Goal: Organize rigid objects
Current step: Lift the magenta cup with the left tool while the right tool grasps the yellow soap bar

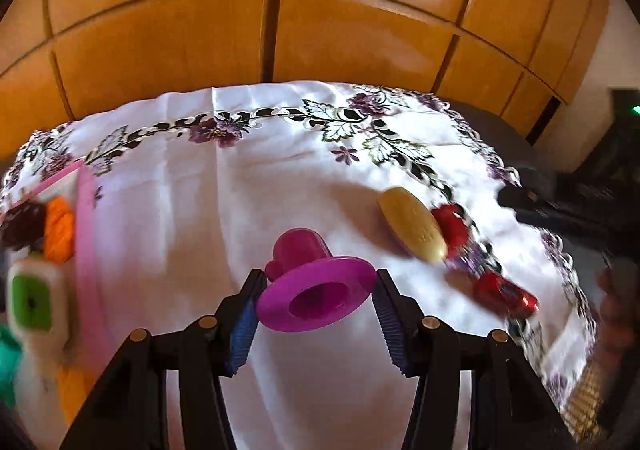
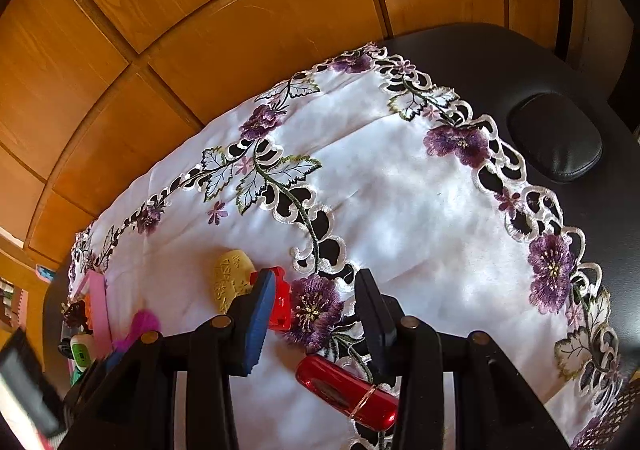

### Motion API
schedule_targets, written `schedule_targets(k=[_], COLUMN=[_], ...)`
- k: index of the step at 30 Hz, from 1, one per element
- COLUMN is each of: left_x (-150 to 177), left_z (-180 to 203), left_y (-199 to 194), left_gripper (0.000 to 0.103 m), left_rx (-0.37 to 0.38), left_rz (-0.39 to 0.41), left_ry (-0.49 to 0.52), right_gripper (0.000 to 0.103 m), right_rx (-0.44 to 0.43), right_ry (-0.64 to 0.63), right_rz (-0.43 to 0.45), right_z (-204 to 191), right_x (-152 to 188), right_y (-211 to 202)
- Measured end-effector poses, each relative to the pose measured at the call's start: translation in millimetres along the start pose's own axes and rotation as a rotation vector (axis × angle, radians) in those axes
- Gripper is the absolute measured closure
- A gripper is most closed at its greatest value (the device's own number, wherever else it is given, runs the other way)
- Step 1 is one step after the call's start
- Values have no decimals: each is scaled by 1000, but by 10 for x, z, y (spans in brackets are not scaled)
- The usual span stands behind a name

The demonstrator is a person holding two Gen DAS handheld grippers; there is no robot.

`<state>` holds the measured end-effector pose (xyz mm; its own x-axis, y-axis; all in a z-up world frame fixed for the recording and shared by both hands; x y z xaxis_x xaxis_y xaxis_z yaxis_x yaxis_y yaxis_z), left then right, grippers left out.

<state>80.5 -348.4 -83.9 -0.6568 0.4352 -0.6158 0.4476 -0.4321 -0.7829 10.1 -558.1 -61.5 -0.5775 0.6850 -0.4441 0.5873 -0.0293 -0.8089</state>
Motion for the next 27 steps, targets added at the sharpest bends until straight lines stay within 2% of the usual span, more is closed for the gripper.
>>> schedule_targets(k=[4, 8, 12, 16, 19, 21, 24, 26, 27], left_x=[183, 367, 499, 555, 572, 579, 593, 610, 617], left_z=[43, 48, 1, -133, -233, -306, -426, -535, -573], left_y=[-316, -575, -814, -1011, -1129, -1203, -1296, -1350, -1367], left_gripper=[48, 48, 48, 48, 48, 48, 48, 48, 48], left_rx=[13, 26, 37, 40, 37, 37, 32, 27, 25], left_rz=[49, 77, 101, 123, 143, 155, 168, 173, 175], left_ry=[28, 48, 64, 46, 24, 7, -23, -52, -63], right_gripper=[62, 62, 62, 62, 62, 62, 62, 60, 61], right_rx=[-7, -59, -64, -26, -6, 37, 110, 133, 136], right_ry=[-48, -128, -257, -397, -471, -508, -529, -527, -530], right_rz=[11, -19, -55, -54, -92, -151, -217, -286, -305], right_z=[-96, -292, -560, -847, -1036, -1098, -1047, -972, -948], right_x=[7, 67, 146, 89, 23, 1, 22, 95, 137], right_y=[-5, 46, 126, 205, 370, 585, 834, 999, 1037])
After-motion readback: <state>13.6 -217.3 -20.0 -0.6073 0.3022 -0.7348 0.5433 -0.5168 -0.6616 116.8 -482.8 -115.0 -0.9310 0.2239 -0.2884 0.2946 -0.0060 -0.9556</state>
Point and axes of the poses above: each gripper's, at about its wrist camera, not at the fingertips, and y roughly the way its jaws point, z to its right, x to its underside, the point moved 5 cm from there along y, roughly the way its jaws point, and after that the axes turned 5 degrees about -x, right-handed, at the moved point
